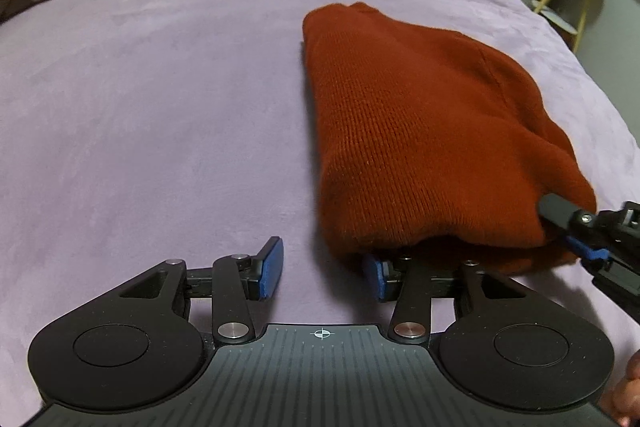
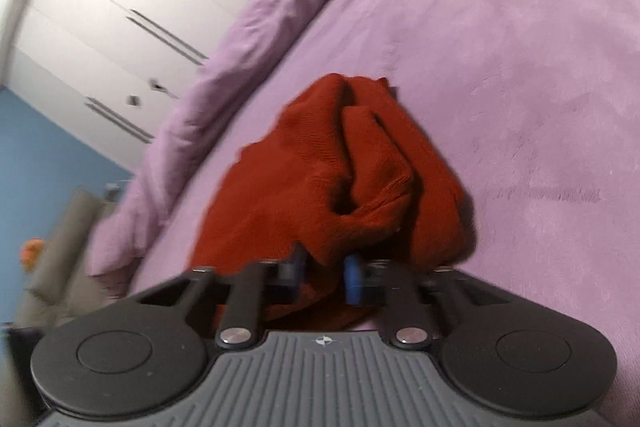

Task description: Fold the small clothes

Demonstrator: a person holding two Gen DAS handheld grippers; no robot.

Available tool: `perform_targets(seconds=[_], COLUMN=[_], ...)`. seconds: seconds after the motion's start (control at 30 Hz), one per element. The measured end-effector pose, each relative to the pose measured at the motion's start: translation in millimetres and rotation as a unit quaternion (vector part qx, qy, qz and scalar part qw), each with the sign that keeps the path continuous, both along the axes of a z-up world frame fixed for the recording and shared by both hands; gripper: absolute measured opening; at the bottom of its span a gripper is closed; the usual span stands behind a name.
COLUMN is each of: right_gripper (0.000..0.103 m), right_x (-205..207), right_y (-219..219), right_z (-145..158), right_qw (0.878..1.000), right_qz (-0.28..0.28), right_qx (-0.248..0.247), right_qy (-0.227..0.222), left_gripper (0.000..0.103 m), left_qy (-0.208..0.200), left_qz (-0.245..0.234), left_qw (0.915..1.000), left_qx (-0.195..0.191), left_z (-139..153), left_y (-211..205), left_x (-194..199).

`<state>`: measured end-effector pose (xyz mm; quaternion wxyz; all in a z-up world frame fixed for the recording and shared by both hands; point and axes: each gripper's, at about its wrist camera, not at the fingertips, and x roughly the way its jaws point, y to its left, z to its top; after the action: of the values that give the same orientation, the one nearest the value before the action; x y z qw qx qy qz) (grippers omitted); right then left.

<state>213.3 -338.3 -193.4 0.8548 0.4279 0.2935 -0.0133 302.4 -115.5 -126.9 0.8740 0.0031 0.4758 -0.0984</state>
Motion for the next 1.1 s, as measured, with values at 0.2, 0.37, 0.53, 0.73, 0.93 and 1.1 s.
perform_targets(seconds=[0.2,0.37,0.53,0.73,0.93,1.1], right_gripper=[0.008,0.008,0.008,0.007,0.007,0.007], right_x=[-20.8,-17.6,-18.8,-17.3,-5.4,-5.3], right_y=[-32.4,-28.8,-24.3,-29.3,-20.4,-12.7], right_z=[-5.5,1.5,6.8,6.9,-20.3,-11.5], right_qw=[0.974,0.988,0.988,0.997,0.999,0.995], right_qz=[-0.005,0.006,0.018,0.004,0.050,0.068], right_qx=[0.193,0.137,0.124,0.054,-0.010,-0.066], right_qy=[-0.115,-0.076,-0.095,-0.058,0.019,0.017], left_gripper=[0.046,0.050,0.052,0.057,0.059,0.059], left_qy=[-0.001,0.029,-0.004,-0.008,0.005,0.007], left_qz=[-0.025,-0.016,0.026,0.042,0.030,0.023], left_qw=[0.9996,0.9986,0.9992,0.9977,0.9980,0.9985], left_qx=[-0.011,-0.040,-0.029,-0.052,-0.056,-0.049], left_z=[10.0,2.9,5.9,1.4,-0.8,0.6], left_y=[5.3,0.4,-11.4,6.2,14.9,22.6], left_x=[-9.2,-8.6,1.6,2.7,4.4,1.2])
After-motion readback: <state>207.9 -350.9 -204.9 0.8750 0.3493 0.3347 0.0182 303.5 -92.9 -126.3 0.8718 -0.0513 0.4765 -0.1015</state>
